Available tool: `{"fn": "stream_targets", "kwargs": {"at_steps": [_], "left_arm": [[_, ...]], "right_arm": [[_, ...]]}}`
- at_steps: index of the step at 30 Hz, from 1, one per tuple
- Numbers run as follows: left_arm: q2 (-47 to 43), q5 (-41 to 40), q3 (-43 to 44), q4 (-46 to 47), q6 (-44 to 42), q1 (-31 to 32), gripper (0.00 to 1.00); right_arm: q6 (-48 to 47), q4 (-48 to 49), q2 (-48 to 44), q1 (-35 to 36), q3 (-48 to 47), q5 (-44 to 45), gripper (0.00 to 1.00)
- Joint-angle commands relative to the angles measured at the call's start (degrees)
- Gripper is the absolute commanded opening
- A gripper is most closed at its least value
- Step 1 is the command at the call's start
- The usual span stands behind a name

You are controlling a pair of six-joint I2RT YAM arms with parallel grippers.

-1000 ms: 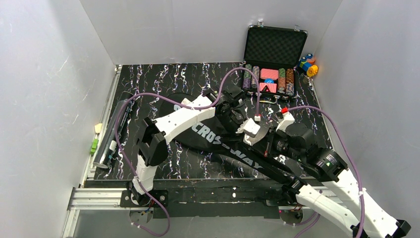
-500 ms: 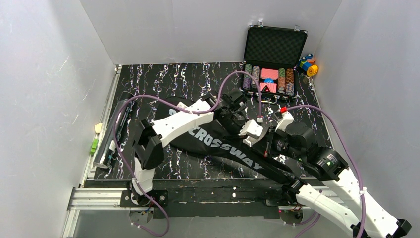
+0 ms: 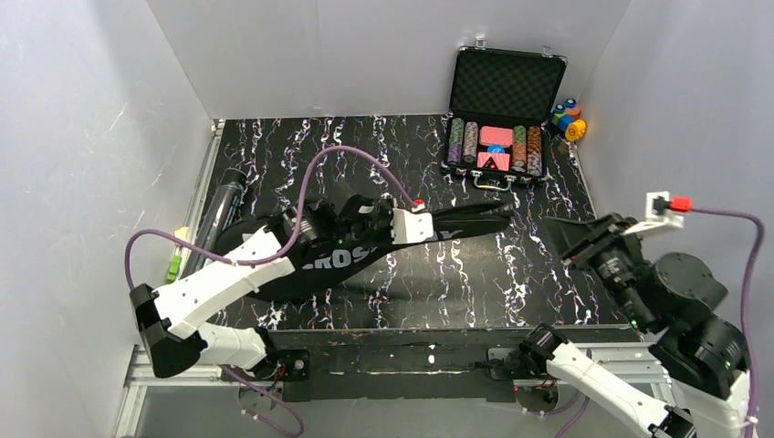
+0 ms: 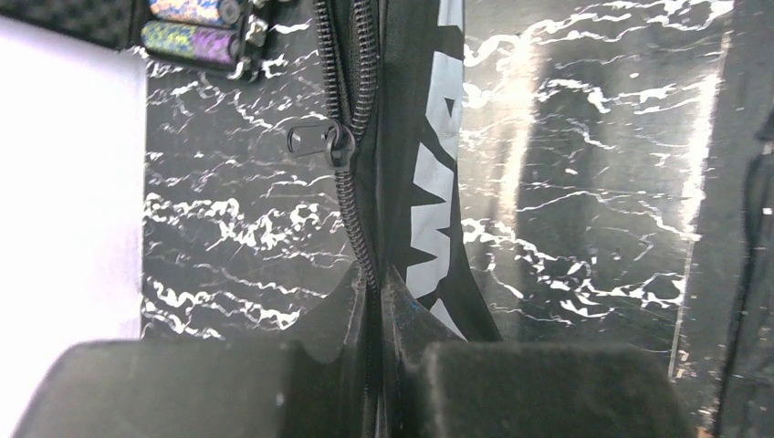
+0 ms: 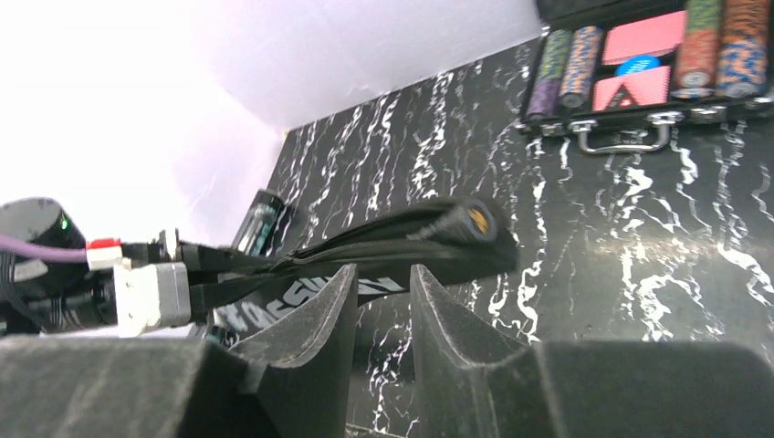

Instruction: Pack up the badminton gear

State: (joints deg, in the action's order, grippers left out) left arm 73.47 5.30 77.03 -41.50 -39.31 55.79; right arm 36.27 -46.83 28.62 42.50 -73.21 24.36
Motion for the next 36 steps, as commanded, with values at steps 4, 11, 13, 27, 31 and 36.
{"fn": "stream_targets", "kwargs": {"at_steps": [4,11,13,27,31,36], "left_arm": [[-8.7,-5.4,-3.2,8.7,-2.7,1.6,0.0],[-10.7,-3.4,-4.5,8.6,-2.7,2.5,0.0],[-11.0,-3.5,-4.7,8.5,-2.7,2.6,0.0],[-12.3,-2.7,-5.7,8.6,-1.9,2.7,0.0],[-12.6,-2.6,-6.2,8.5,-2.0,2.7,0.0],[-12.5,-2.6,-6.1,8.8,-1.9,2.8,0.0]], "right_arm": [[8.4,-10.0,-4.0,0.1,0.7,14.7,0.29],[8.7,-5.5,2.9,0.1,1.7,16.1,0.01],[8.2,-3.1,4.7,0.1,0.6,16.1,0.01],[11.0,1.9,10.3,0.1,-0.1,7.4,0.01],[12.3,2.2,9.6,0.1,2.2,6.6,0.01],[13.6,3.1,11.1,0.1,3.8,3.0,0.01]]}}
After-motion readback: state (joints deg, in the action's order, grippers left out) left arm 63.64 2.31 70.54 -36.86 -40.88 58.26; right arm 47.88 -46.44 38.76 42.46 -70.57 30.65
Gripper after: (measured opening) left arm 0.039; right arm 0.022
